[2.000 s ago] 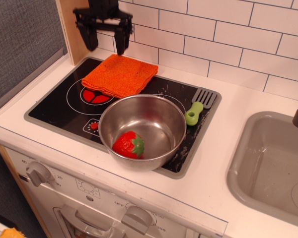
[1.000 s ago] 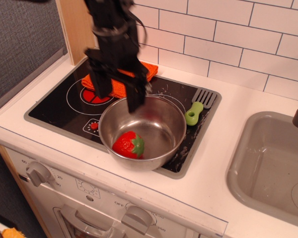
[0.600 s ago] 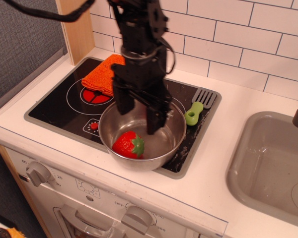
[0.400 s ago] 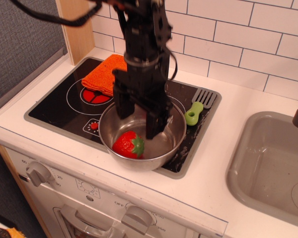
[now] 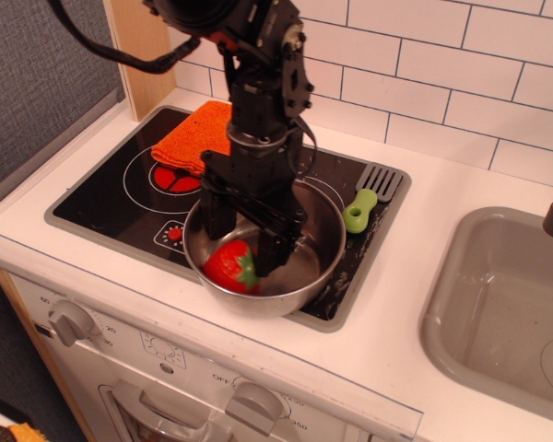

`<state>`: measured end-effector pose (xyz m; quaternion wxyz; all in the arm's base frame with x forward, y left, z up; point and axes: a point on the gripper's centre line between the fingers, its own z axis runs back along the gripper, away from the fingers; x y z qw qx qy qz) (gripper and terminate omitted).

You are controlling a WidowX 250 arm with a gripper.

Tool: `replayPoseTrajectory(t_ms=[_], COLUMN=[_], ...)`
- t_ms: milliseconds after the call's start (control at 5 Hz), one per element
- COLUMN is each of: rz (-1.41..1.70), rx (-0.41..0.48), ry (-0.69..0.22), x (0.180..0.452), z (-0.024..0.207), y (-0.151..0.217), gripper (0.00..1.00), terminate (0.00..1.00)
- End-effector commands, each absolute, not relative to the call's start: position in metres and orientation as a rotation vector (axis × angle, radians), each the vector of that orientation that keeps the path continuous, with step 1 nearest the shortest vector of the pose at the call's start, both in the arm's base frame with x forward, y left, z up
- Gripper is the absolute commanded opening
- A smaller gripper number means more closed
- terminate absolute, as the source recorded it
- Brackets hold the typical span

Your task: Move the strawberry above the pot but to the right of towel

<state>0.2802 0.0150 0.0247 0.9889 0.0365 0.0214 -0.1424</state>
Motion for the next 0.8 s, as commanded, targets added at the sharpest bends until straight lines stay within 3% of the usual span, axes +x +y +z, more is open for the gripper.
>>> replayPoseTrajectory(t_ms=[0,200,400,600], rz=[-0.293,-0.313,-0.321,-0.313], rx=[0.072,0.064,0.058,0.030], ry=[0.085,0.081,0.074,0.033], x=[0.261,0.253,0.252,0.265], z=[0.028,0.027,0.025,0.041], y=[0.028,0.024,0.021,0.019], gripper=[1.00,1.00,0.00,0.00], terminate=[0.00,0.00,0.00,0.00])
